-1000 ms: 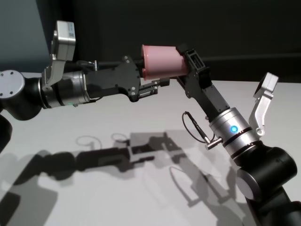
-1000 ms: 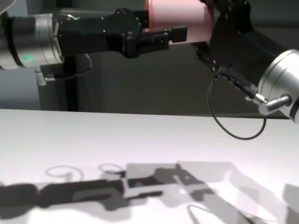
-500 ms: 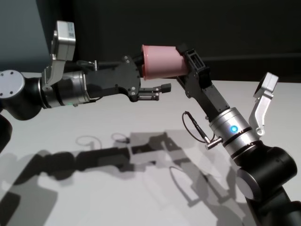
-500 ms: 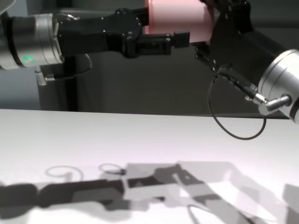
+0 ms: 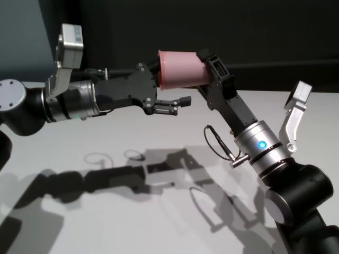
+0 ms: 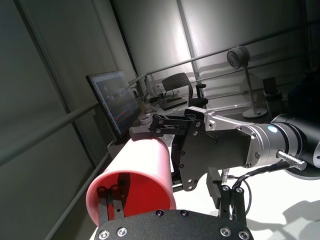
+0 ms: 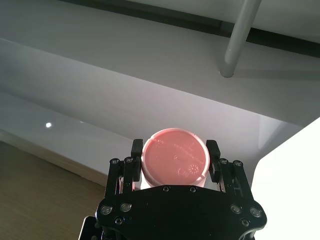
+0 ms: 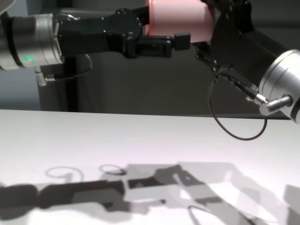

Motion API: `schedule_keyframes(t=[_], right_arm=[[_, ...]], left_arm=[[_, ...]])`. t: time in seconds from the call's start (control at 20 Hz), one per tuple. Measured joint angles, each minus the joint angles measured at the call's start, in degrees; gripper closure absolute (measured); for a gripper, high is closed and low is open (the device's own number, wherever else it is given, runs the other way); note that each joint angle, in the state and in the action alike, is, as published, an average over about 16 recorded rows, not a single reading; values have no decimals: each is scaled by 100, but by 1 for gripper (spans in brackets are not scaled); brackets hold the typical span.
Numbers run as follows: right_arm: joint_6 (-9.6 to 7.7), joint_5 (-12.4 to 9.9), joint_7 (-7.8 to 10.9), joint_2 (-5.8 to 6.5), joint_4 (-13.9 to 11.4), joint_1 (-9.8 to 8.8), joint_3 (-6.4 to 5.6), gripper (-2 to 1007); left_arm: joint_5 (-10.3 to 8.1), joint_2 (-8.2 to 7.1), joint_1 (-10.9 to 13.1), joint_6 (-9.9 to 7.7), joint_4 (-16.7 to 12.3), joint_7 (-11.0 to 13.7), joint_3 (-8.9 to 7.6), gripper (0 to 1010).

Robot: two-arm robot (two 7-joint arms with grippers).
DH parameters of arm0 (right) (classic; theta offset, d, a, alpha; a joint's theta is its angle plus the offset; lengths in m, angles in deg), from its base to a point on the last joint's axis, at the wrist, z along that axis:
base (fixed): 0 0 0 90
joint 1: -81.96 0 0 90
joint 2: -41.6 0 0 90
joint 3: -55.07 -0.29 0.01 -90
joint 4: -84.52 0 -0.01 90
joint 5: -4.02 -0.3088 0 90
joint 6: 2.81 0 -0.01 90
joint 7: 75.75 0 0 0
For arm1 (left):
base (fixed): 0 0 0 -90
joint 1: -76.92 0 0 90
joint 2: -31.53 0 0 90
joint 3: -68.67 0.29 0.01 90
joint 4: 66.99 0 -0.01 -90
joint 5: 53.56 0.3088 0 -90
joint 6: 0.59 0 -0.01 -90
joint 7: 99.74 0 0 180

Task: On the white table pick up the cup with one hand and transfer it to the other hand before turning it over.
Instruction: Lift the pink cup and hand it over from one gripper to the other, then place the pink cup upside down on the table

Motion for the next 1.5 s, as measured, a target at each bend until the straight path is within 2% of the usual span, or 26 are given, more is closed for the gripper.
schedule_keyframes(t=[0.3,0.55,1.05,1.25,1.5], right_arm=[[0,0,1,0,0,0,0,270],[0,0,1,0,0,0,0,270],[0,0,1,0,0,0,0,270],[0,0,1,0,0,0,-1,270],[0,0,1,0,0,0,-1,270]], left_arm=[[8,-35,26,-2,-40,-34,-5,7],[17,-128,101,-22,-121,-89,-27,7],[-15,-546,458,-129,-421,-341,-225,7],[-22,-744,703,-173,-549,-646,-390,7],[80,-940,1100,-214,-698,-1306,-641,7]])
